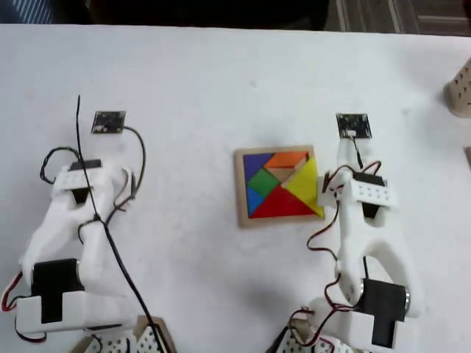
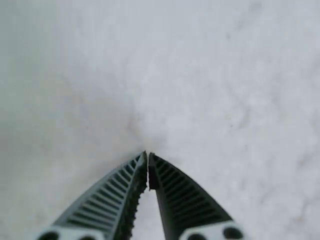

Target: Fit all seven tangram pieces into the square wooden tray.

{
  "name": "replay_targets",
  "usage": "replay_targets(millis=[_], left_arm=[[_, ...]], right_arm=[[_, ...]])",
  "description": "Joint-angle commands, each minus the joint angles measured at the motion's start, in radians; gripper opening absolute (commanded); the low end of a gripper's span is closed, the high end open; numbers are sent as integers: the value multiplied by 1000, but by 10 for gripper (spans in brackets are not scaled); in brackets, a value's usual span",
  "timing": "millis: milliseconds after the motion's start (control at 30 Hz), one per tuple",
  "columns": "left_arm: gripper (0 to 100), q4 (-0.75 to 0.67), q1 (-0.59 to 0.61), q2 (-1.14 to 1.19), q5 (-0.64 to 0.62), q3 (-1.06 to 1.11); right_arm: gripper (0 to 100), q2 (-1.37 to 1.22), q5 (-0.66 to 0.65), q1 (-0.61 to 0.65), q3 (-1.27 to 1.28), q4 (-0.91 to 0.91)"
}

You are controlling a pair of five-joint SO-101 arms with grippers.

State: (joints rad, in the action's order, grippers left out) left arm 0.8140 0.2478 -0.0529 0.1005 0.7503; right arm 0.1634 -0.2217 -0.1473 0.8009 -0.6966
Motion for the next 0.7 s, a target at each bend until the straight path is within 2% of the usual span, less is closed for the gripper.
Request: replay_targets(millis=[0,267,667], left_arm=[[23,-14,-22,-44,6,-5],[23,-14,-33,-44,8,-5],[23,-14,-31,-44,8,-5]], right_arm=[[18,10,-12,18,-8,16],[18,-77,-12,117,-66,-16],[18,-1,-3,65,-81,-4]])
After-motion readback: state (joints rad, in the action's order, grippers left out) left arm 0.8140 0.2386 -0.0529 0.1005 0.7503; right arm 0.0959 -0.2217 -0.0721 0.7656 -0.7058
